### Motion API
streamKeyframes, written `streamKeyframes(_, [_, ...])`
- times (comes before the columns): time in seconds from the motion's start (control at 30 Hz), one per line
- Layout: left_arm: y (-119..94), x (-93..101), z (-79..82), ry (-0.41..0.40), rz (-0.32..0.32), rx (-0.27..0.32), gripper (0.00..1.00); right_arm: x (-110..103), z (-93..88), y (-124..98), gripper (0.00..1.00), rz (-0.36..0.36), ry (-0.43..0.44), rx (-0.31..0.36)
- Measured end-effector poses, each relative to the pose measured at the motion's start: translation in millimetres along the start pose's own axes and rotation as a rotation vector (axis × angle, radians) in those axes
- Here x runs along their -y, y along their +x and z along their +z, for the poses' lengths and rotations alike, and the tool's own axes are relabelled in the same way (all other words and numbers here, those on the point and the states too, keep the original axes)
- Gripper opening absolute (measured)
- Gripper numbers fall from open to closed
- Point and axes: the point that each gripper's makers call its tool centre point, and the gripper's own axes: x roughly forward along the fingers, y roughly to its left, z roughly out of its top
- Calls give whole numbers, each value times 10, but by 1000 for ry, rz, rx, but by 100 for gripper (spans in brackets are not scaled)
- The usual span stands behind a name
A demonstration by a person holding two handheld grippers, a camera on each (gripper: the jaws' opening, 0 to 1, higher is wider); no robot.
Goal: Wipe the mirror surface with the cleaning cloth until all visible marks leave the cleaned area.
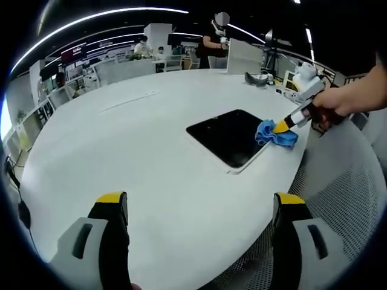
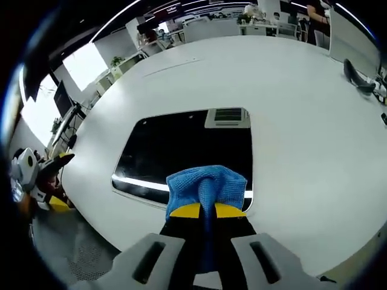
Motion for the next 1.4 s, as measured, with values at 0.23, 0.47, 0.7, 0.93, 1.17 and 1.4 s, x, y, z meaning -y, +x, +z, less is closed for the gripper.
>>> streamKeyframes(0.23, [-3, -4, -5, 4, 0, -1, 99, 102, -1, -27, 1, -9, 3, 0])
streamKeyframes(0.47, [-5, -2, 4, 3, 1, 3, 99, 190, 2, -46, 1, -20, 10, -3])
streamKeyframes(0.7, [-7, 0, 15, 3, 0, 10, 99, 204, -1, -46, 1, -23, 10, -2])
streamKeyframes(0.93, [-6, 8, 9, -1, -4, 8, 99, 202, -2, -46, 1, -20, 23, -5])
streamKeyframes(1.17, [1, 30, 14, -2, -12, 7, 99, 206, 18, -26, 1, -16, 30, -10])
streamKeyframes(1.4, [1, 24, 20, -7, -13, 12, 99, 210, 70, 5, 1, -20, 33, -5])
